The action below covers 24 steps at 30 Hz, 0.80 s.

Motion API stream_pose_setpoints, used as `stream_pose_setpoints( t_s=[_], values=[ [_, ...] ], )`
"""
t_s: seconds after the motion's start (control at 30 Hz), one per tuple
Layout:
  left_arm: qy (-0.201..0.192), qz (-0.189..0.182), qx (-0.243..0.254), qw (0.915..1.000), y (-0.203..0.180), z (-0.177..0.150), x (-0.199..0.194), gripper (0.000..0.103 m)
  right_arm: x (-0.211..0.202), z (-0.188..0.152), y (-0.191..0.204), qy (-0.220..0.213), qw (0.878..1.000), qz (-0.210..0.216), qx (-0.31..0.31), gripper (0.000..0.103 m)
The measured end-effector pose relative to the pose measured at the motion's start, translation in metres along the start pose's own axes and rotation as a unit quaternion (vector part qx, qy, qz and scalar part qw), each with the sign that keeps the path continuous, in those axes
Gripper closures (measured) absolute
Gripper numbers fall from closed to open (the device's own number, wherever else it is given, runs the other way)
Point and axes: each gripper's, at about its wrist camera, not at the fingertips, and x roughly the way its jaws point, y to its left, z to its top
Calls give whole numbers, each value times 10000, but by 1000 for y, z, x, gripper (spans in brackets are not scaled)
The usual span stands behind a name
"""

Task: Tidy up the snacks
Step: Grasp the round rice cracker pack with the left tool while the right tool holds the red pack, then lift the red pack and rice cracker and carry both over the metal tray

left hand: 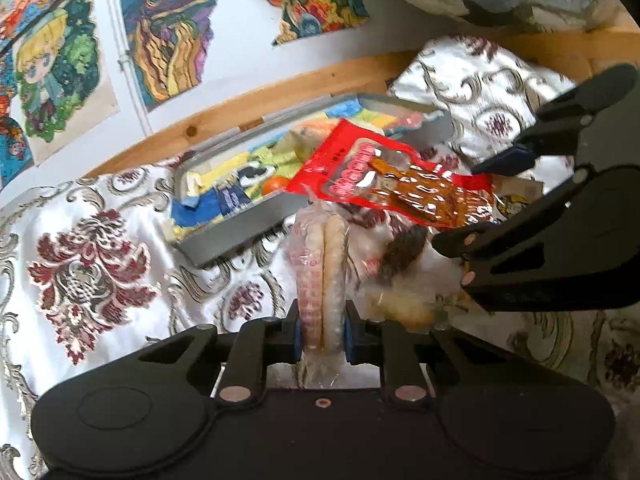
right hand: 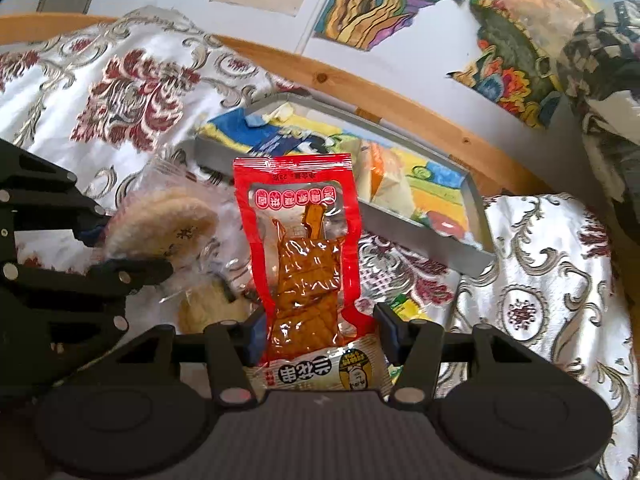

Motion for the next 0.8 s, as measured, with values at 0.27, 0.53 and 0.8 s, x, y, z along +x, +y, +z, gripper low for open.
stream_pose_setpoints(
  t_s=[0.27, 0.53, 0.8],
  values=[
    [-247, -57, -203, 9995, 5, 22, -17, 83, -21, 9, -13, -232, 9993, -126, 261, 44],
    [-199, -119, -504, 9985, 14, 45, -20, 83, -26, 12, -33, -433, 9972, -246, 549, 44],
    [-132, -28, -984, 9951, 44, 78, 9, 83, -14, 16, -59, -587, 9937, -431, 855, 44]
  ],
)
